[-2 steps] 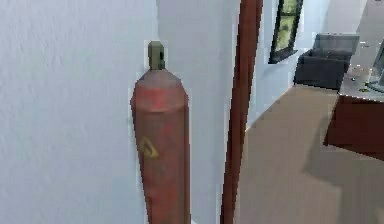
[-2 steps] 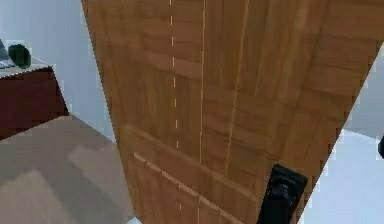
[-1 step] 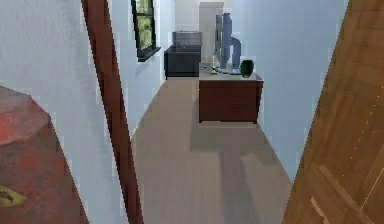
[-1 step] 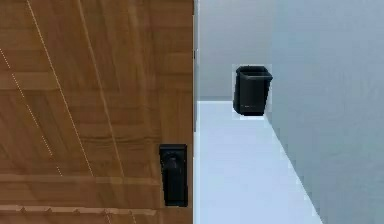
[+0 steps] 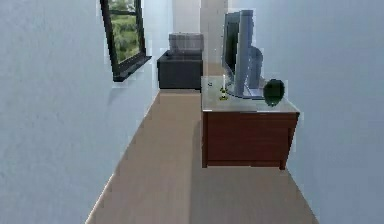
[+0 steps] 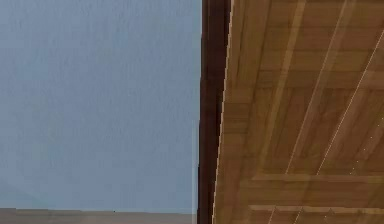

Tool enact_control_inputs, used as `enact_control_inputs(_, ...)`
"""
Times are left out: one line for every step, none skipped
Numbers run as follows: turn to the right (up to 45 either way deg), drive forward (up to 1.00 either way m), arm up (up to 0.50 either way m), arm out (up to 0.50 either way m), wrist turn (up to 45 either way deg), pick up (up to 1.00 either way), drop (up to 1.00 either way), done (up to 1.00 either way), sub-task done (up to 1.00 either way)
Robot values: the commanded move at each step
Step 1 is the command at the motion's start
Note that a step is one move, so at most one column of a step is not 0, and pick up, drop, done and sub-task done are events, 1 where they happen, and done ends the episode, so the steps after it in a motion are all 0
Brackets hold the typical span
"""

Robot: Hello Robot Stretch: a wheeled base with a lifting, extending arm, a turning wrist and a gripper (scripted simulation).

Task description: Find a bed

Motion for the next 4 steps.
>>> enact_control_inputs(6.0, 0.00, 0.00, 0.00, 0.0, 0.00, 0.00, 0.00, 0.00)
enact_control_inputs(0.0, 0.20, 0.00, 0.00, 0.0, 0.00, 0.00, 0.00, 0.00)
enact_control_inputs(-21.0, 0.00, 0.00, 0.00, 0.0, 0.00, 0.00, 0.00, 0.00)
enact_control_inputs(0.0, 1.00, 0.00, 0.00, 0.0, 0.00, 0.00, 0.00, 0.00)
